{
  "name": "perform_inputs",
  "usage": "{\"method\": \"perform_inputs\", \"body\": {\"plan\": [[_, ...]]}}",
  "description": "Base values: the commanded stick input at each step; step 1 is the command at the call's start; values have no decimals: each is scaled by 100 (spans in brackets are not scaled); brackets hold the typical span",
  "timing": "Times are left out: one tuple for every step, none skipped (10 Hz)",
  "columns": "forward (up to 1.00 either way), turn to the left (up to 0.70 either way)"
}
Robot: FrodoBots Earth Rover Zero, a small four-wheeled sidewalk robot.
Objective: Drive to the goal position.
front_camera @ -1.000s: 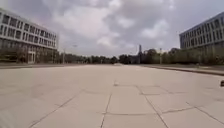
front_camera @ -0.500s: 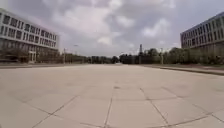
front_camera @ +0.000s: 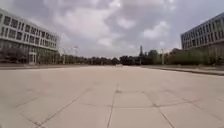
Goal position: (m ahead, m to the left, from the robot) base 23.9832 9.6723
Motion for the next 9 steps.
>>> {"method": "perform_inputs", "body": {"plan": [[50,-18],[50,-2],[50,-2],[50,-2],[50,-2],[50,-2],[50,-2],[50,-2],[50,-2]]}}
